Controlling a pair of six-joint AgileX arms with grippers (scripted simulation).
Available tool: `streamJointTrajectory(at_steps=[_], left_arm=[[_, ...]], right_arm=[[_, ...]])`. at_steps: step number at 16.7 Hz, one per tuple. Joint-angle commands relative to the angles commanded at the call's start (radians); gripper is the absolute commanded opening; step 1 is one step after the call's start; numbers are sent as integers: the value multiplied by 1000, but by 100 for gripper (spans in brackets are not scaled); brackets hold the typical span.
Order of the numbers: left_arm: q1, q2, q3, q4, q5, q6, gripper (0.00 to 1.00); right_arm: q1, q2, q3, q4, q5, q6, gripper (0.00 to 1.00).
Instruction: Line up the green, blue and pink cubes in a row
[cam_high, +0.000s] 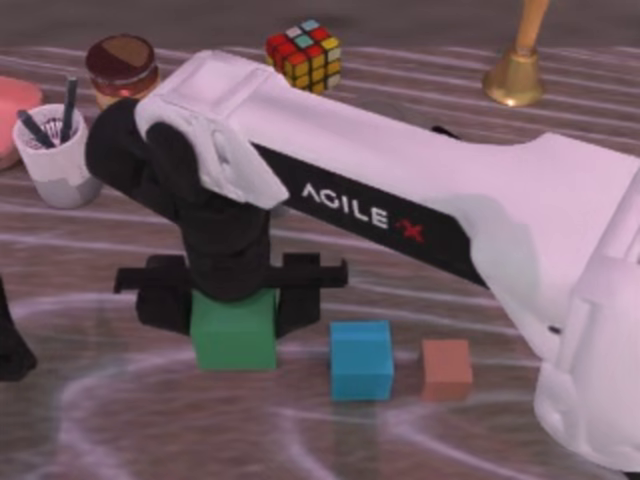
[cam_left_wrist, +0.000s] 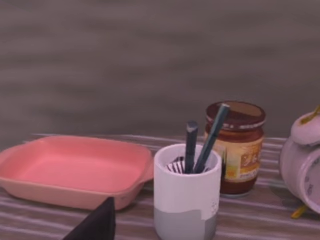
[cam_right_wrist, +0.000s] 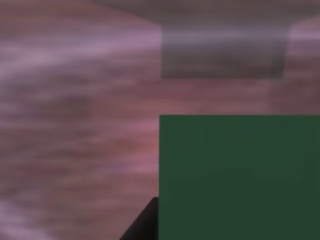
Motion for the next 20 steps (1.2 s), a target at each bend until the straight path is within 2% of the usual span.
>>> streamJointTrajectory(at_steps=[4, 10, 14, 20], left_arm=[[0, 0, 0, 0, 0, 0, 100], [0, 0, 0, 0, 0, 0, 100], [0, 0, 0, 0, 0, 0, 100], [0, 0, 0, 0, 0, 0, 100]], right_arm=[[-3, -3, -43, 45, -1, 0, 0], [0, 18, -232, 252, 0, 1, 0], [1, 20, -241, 261, 0, 2, 0], [1, 20, -241, 261, 0, 2, 45]])
